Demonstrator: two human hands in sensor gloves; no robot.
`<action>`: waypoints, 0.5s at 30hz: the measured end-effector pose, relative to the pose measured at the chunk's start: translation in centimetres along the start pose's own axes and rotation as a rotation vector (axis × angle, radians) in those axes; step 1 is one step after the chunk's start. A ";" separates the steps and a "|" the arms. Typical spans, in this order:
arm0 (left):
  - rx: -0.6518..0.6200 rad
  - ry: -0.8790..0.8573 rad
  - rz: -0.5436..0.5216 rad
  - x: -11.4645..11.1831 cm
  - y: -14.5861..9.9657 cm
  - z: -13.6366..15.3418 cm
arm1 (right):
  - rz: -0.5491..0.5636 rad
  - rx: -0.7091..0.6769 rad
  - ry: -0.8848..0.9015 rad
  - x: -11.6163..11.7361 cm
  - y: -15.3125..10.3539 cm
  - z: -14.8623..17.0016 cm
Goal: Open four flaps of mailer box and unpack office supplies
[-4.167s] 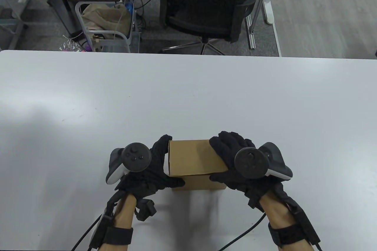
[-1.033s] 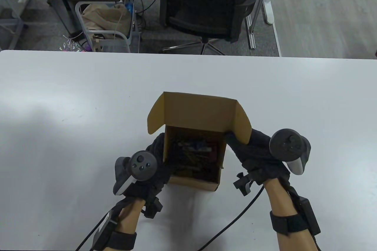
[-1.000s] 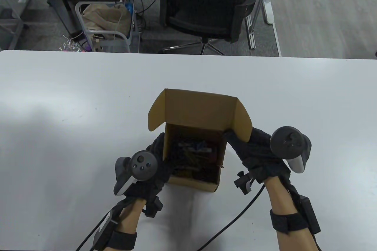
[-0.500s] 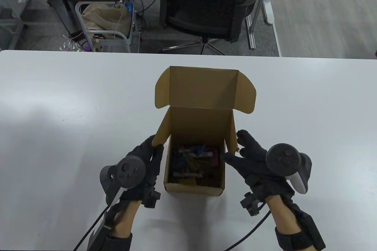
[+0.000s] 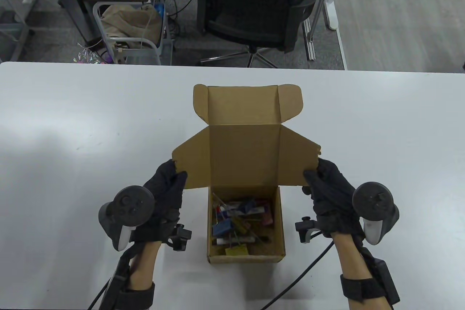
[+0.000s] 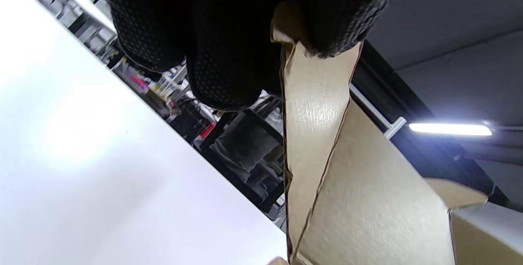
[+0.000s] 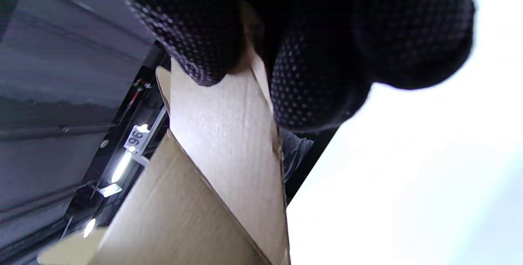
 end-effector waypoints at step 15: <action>0.209 -0.084 0.171 -2.6 2.7 4.3 | 0.005 0.198 0.040 1.0 0.8 4.8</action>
Point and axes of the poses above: the tracker on the back of each hand, its own z axis roughly to the little-finger side, its own y axis roughly from the wrist to the fingertips, x = y × z, the point moved 2 cm from there along y, roughly from the wrist to the fingertips, and after that the axes turned 13 degrees about z, right-handed, at the moved point
